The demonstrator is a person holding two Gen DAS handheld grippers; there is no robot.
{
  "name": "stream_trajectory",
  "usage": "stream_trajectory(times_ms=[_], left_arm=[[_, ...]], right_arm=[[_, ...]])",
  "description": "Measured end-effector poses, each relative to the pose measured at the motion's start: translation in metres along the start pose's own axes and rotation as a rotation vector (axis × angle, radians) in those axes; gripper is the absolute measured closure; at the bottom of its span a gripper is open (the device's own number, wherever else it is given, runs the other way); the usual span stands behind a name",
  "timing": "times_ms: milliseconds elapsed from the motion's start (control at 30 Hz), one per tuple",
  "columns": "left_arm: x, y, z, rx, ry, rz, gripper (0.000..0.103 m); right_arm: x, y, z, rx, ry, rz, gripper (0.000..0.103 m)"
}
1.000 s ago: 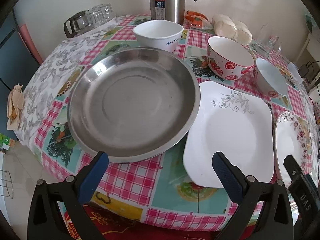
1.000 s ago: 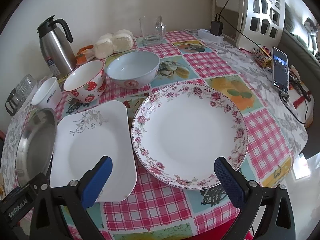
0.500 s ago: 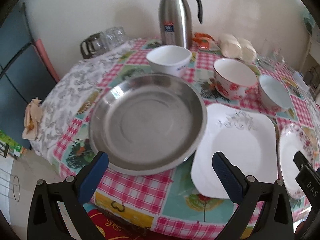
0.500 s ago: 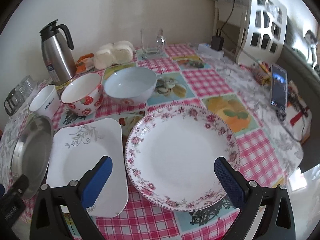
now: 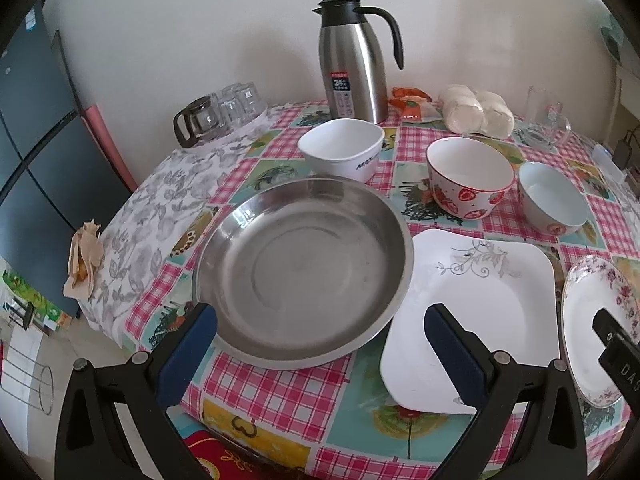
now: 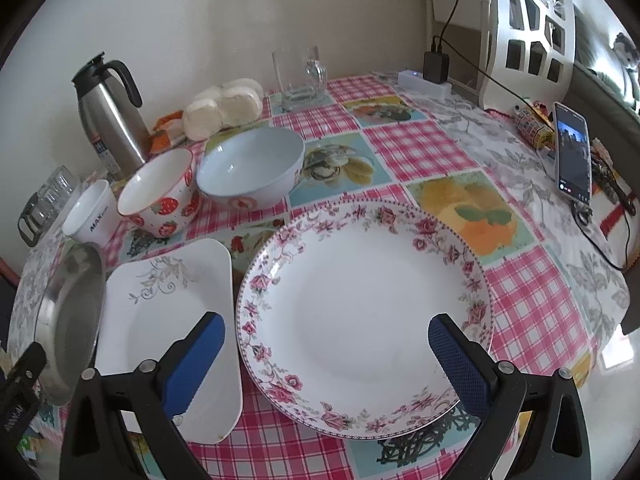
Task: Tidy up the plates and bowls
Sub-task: 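Move the left tool toward the rim of the stainless steel basin, then close the left gripper on the steel basin rim and lift it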
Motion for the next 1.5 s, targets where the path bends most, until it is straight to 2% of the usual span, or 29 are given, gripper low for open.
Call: stream_trajectory(times_ms=[267,567,1000,1133,1267,1500], left_arm=[[0.0,0.001,-0.001,0.014,0.045,-0.009,0.0],[0.003,0.005,0.007,-0.027,0.086,0.027,0.0],[-0.009,0.006,0.017,-0.057,0.133,0.006,0.0],[-0.014,0.005,0.021,-0.061,0.143,-0.017,0.0],[-0.026,-0.002,0.023,-0.032,0.146,-0.054,0.0],[-0.07,-0.012,0.045,-0.028,0.154,-0.206,0.0]], right_arm=[[-0.003,0.001,-0.003,0.01,0.0,-0.009,0.0],[-0.005,0.004,0.0,-0.007,-0.014,-0.005,0.0],[-0.031,0.01,-0.014,0.029,0.028,-0.103,0.0],[-0.04,0.011,-0.019,0.058,0.045,-0.132,0.0],[-0.05,0.007,-0.024,0.086,0.041,-0.137,0.0],[-0.088,-0.003,-0.033,0.141,-0.049,-0.138,0.0]])
Point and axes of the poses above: each gripper's, at about its wrist camera, not at the fingertips, and z roughly the way its jaws point, x to its right, y to its underside, the point moved 4 cm from there along z, roughly the way its jaws point, and after that the axes turned 3 degrees about -z, right-handed, at the moved point
